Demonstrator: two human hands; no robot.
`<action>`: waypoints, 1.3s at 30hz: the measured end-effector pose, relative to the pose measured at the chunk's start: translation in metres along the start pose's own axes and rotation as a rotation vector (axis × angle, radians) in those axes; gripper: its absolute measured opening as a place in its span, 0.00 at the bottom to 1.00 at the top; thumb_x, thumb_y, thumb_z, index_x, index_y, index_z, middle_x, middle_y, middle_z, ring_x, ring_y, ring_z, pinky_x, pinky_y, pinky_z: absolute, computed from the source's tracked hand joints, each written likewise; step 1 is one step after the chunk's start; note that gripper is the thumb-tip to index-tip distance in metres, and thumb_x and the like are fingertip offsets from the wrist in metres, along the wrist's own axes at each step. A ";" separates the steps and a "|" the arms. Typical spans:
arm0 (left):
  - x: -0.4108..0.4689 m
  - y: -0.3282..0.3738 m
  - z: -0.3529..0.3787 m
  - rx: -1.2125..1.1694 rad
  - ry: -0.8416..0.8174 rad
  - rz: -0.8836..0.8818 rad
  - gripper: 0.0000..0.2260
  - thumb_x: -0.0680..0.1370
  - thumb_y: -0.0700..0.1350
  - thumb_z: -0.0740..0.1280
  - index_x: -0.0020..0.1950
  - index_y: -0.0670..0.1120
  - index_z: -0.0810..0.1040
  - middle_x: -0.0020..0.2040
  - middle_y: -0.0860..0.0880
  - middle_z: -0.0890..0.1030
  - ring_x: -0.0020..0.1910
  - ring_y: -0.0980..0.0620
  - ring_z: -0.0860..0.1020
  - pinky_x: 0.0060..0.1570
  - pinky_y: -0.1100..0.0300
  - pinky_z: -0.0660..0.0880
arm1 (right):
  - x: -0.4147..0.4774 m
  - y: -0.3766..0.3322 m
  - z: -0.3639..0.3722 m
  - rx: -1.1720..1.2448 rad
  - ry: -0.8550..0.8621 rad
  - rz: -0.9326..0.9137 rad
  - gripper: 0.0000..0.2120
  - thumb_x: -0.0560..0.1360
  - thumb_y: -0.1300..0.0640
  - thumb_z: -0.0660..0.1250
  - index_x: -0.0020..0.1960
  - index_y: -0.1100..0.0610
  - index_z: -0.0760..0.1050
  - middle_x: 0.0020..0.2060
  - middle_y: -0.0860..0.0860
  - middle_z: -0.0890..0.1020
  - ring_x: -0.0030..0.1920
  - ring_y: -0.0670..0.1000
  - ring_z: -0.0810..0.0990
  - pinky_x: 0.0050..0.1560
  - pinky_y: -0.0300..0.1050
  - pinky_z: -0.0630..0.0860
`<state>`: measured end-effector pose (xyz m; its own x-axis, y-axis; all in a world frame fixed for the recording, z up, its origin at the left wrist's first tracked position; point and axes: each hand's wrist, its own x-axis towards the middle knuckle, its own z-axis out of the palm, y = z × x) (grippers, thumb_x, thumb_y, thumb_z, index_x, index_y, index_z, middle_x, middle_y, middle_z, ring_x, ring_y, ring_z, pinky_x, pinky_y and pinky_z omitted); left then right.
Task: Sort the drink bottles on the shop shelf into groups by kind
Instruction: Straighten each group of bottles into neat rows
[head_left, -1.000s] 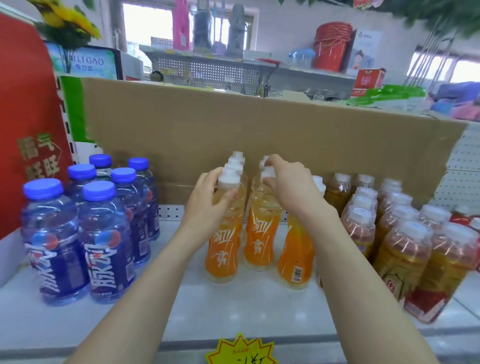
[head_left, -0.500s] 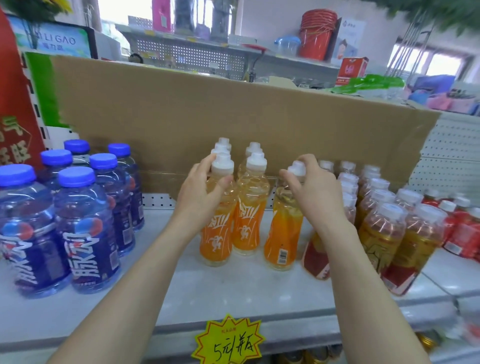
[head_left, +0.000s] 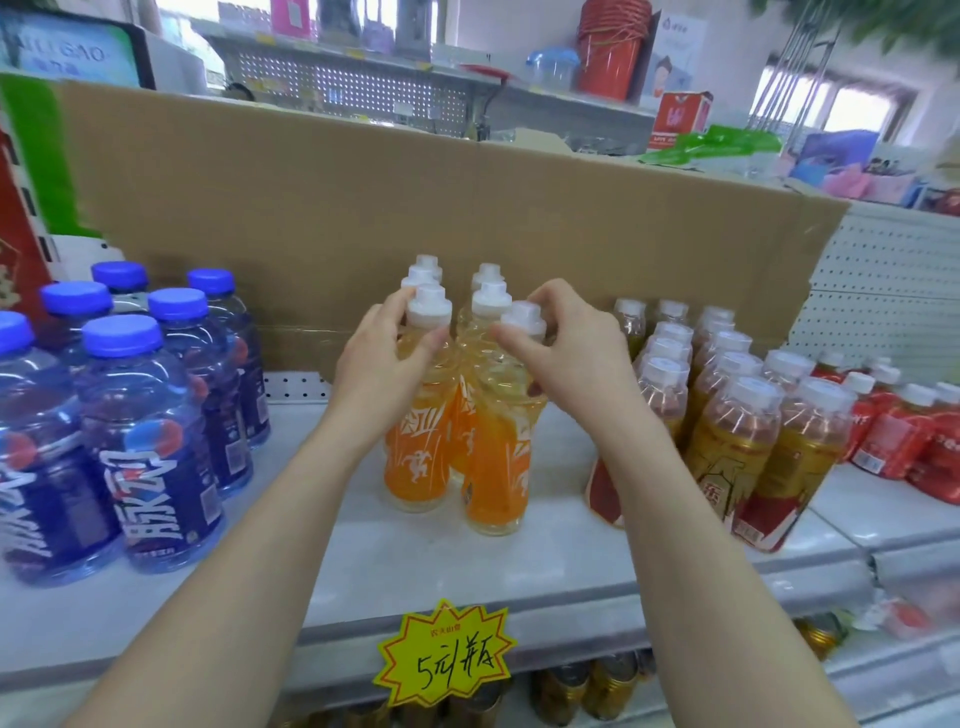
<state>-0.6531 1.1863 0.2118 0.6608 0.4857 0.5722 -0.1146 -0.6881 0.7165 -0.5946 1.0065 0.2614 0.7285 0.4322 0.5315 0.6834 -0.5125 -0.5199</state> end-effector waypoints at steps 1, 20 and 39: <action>-0.001 0.001 -0.002 0.005 0.004 0.001 0.24 0.80 0.57 0.65 0.74 0.54 0.68 0.63 0.54 0.76 0.60 0.53 0.76 0.61 0.46 0.75 | 0.001 -0.002 0.007 -0.016 0.021 -0.005 0.19 0.75 0.38 0.68 0.55 0.51 0.70 0.41 0.47 0.81 0.33 0.49 0.83 0.45 0.52 0.81; -0.027 0.010 -0.019 -0.063 -0.029 -0.040 0.28 0.72 0.65 0.64 0.71 0.61 0.70 0.60 0.57 0.80 0.59 0.53 0.78 0.60 0.45 0.76 | -0.003 0.008 0.022 -0.110 0.099 -0.153 0.20 0.79 0.39 0.63 0.66 0.50 0.70 0.50 0.48 0.82 0.51 0.55 0.81 0.50 0.51 0.75; 0.062 0.009 -0.020 -0.016 -0.181 -0.165 0.19 0.81 0.48 0.66 0.72 0.53 0.73 0.64 0.52 0.79 0.63 0.53 0.77 0.64 0.54 0.73 | 0.101 0.018 -0.004 0.081 -0.433 -0.065 0.18 0.76 0.42 0.71 0.65 0.45 0.79 0.57 0.47 0.82 0.53 0.47 0.80 0.53 0.46 0.79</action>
<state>-0.6279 1.2213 0.2621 0.7933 0.4855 0.3675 -0.0053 -0.5979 0.8015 -0.5087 1.0374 0.3085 0.6249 0.7414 0.2445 0.7174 -0.4219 -0.5543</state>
